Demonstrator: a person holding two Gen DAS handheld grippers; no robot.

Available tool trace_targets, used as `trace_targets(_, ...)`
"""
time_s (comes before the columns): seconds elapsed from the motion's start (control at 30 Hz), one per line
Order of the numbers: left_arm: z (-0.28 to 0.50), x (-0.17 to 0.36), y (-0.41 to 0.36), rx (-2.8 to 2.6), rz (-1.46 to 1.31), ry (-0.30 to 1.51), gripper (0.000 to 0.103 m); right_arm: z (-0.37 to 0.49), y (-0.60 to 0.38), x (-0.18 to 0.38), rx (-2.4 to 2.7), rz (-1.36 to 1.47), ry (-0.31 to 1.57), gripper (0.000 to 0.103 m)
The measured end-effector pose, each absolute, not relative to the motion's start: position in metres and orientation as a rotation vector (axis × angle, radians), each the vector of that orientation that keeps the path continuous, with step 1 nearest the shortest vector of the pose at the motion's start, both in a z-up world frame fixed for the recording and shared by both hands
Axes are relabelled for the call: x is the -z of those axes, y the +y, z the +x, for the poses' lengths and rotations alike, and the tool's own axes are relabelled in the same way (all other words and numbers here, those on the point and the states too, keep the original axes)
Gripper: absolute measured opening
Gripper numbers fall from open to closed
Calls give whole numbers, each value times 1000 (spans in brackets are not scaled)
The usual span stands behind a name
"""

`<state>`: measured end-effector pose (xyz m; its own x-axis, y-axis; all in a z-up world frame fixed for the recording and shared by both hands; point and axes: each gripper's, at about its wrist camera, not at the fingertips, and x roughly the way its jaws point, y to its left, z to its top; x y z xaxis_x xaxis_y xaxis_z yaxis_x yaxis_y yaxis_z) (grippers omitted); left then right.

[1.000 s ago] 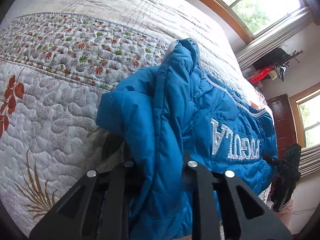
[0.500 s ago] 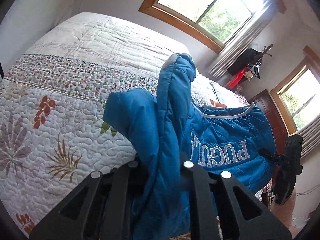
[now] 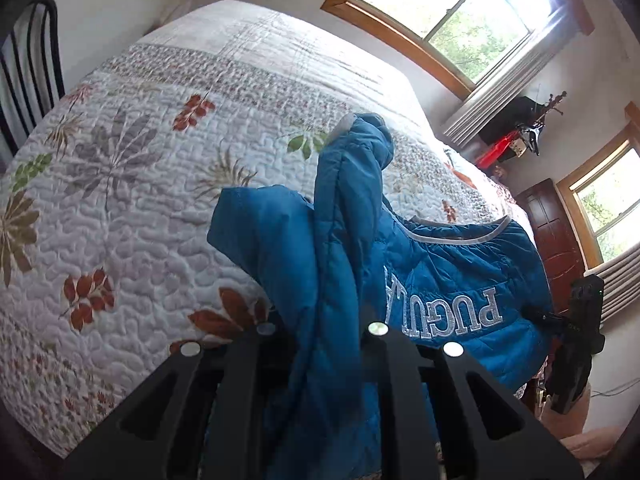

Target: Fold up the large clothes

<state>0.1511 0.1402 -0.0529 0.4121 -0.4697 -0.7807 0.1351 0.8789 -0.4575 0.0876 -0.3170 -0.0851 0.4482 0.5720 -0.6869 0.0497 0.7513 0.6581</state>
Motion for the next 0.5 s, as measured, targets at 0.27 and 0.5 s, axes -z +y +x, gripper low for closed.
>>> trace_targets(0.27,152,154,162,293,-377,1224,18,77,-323,167,-213,718,1209,21)
trace_targets(0.5,151,179,154,300,-289,1200,29,70,-331,204,-204,783,1198,28)
